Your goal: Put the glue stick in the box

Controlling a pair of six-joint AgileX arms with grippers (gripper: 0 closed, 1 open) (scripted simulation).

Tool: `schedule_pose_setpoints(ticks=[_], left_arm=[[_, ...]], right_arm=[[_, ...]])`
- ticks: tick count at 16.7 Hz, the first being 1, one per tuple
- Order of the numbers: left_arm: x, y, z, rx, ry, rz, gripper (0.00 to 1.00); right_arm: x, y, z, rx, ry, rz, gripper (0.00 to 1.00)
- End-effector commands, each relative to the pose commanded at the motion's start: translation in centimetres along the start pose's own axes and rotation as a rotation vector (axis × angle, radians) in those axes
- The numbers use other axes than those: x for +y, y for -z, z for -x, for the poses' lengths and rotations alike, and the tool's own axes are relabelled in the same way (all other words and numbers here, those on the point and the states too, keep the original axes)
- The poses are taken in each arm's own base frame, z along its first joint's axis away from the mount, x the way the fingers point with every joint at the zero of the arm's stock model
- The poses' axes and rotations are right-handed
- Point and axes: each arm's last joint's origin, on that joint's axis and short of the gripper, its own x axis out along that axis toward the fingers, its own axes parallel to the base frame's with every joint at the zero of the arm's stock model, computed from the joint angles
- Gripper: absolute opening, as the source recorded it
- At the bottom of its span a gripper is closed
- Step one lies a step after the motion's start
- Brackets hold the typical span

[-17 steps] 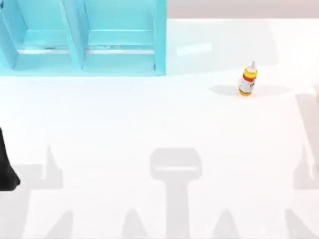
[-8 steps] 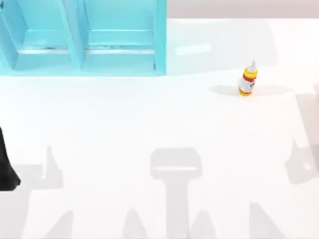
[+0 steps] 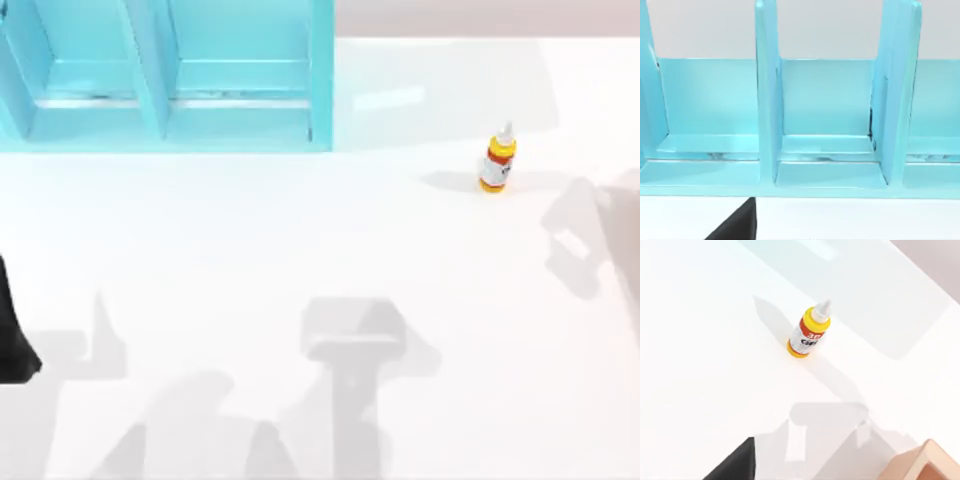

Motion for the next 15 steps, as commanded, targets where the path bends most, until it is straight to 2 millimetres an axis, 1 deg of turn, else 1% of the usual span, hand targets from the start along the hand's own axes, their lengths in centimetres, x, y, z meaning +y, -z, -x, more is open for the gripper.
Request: schedule_pose_setpoints(ticks=[2,4,5,7,9,11,13,15], left_arm=[[0.0,0.0,0.0,0.0,0.0,0.0,1.0],[0.0,0.0,0.0,0.0,0.0,0.0,1.0],[0.0,0.0,0.0,0.0,0.0,0.0,1.0],[0.0,0.0,0.0,0.0,0.0,0.0,1.0],[0.0,0.0,0.0,0.0,0.0,0.0,1.0],[0.0,0.0,0.0,0.0,0.0,0.0,1.0],[0.0,0.0,0.0,0.0,0.0,0.0,1.0],[0.0,0.0,0.0,0.0,0.0,0.0,1.0]], right_arm=[[-3.3,-1.7,-2.7,0.032,-0.149,0.077,1.0],[-6.5,-2.6,-6.1,0.036,-0.298,0.139,1.0],[-8.0,-2.7,-8.1,0.028,-0.37,0.164,1.0],[-10.7,-2.2,-12.3,-0.007,-0.505,0.202,1.0],[-12.8,-0.8,-16.5,-0.061,-0.62,0.223,1.0],[-14.1,1.3,-20.5,-0.127,-0.712,0.23,1.0],[-14.9,3.7,-24.0,-0.196,-0.778,0.226,1.0],[-15.1,6.2,-26.8,-0.263,-0.823,0.216,1.0]])
